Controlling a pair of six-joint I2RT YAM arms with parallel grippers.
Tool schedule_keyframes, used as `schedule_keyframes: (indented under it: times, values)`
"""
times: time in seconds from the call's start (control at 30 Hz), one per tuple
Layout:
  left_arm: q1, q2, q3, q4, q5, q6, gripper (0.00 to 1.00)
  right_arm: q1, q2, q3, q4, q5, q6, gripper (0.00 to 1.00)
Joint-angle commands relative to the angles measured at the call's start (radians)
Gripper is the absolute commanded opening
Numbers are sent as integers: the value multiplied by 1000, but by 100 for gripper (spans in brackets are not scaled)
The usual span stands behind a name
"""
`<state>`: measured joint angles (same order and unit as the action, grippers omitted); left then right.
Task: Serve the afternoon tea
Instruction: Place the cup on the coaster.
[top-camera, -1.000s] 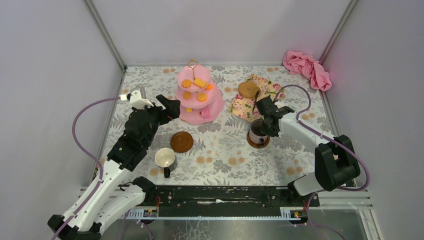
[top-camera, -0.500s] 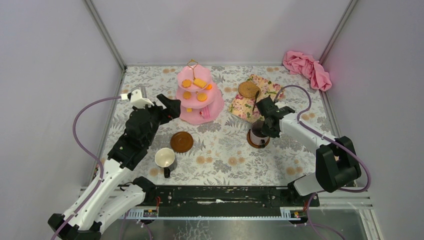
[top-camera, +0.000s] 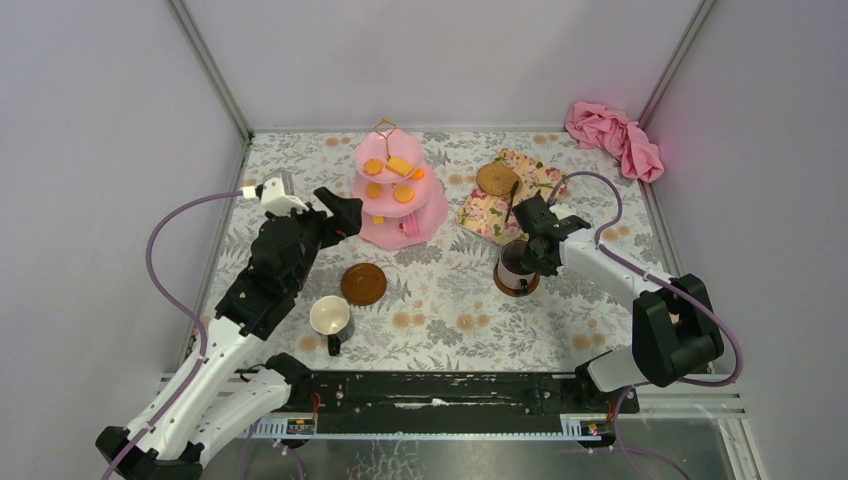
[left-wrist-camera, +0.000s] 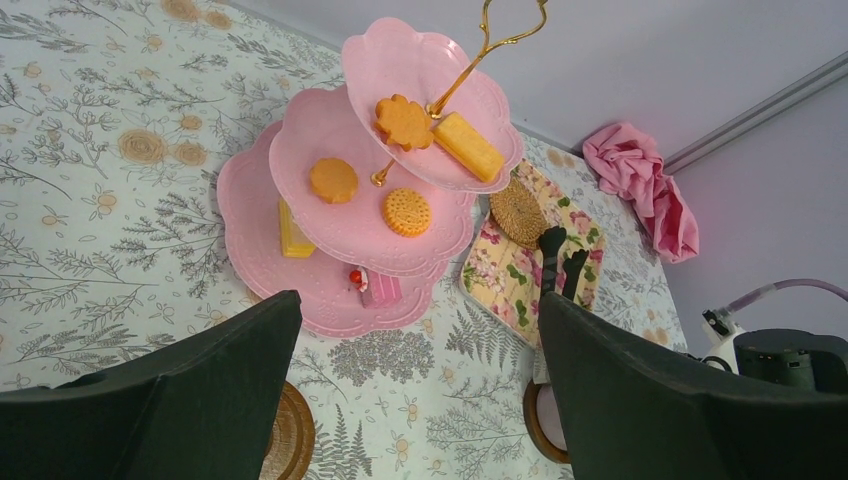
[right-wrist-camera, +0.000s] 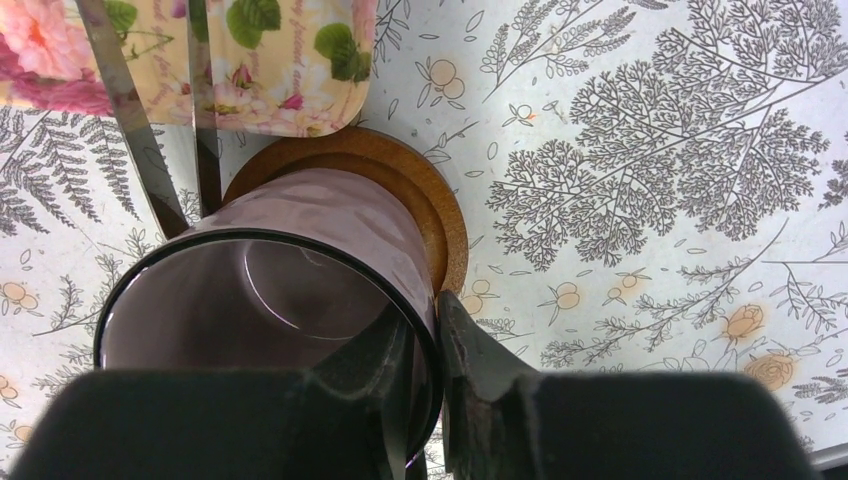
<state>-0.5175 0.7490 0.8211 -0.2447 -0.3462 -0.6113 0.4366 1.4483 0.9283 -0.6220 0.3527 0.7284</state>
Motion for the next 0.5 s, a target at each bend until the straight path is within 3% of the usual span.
schedule_keyframes:
  times: [0.0,0.3,0.47]
  values:
    - [-8,3,41,13,4,12,96,8,-7,-8,-3,-31,-4,27]
    - [-9,7,35,13,12,7,97,8,-34,-28,-8,-18,-7,46]
    - [-9,18,36,15,12,5,97,8,-57,-6,-20,2,-15,48]
